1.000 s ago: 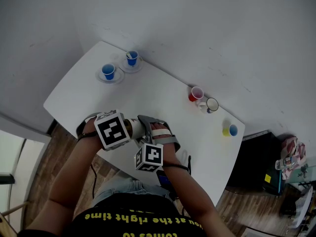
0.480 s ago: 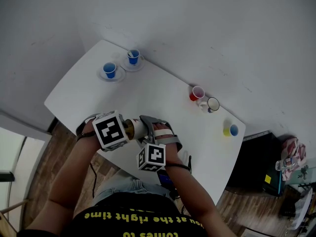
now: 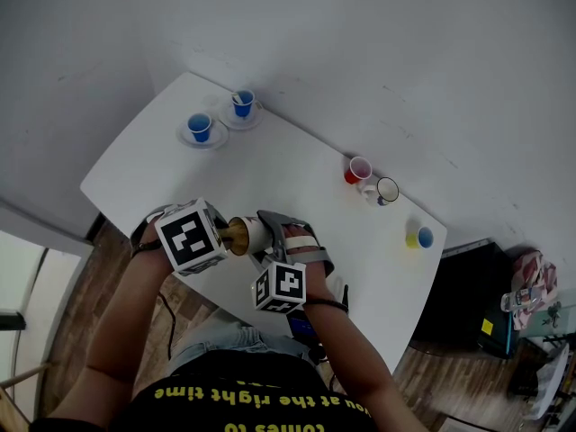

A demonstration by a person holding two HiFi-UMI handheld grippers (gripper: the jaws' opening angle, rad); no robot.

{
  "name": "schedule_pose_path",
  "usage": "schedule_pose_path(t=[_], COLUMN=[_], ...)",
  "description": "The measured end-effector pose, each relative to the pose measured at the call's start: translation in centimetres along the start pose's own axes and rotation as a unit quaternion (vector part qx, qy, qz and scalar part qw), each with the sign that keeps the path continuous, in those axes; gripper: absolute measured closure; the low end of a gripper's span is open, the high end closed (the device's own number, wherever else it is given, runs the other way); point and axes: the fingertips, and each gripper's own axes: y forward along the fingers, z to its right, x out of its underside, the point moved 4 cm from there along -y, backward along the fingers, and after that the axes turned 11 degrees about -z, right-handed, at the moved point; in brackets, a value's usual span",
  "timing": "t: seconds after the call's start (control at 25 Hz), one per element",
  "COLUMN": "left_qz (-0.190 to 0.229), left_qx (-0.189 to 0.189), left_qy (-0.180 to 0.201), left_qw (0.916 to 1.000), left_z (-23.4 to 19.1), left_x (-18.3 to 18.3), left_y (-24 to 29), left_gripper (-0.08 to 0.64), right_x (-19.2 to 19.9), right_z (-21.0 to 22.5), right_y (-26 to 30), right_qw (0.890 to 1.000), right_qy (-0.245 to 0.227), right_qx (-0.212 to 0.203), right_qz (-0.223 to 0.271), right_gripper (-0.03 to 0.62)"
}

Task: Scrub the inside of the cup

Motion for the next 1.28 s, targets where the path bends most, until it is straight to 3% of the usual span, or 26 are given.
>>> schedule_pose_path(t=[0.28,0.64,1.04,1.28], left_qz=[0.012,-0.005,-0.005,0.009], left_qx=[0.011,0.014,-0.016,0.018], left_qy=[-0.006,0.017,0.013,-0.004], left_qw=[0.9998,0.9997,0.9998,0.9998], left_z=[0.1,1.7,0.0,0.4], left_x=[0.1,0.4,0.7,1.3], left_y=[0.4,0.2,-0.7,0.3], left_gripper=[0.462,0.462,0.461,0.462], right_x=[0.5,0.7,-0.1,0.1], right_z=[0.2,0.1,-0.2,-0.4], right_y=[-0.3,-0.2,-0.8,-0.9], right_qw=[1.0,1.0,1.0,1.0], right_qy=[-0.002,0.011,0.015,0.015], right_qx=[0.009,0.004,0.006,0.007], right_qz=[-0.002,-0.002,0.01,0.008], right_gripper=[0.21,0.21,0.21,0.21])
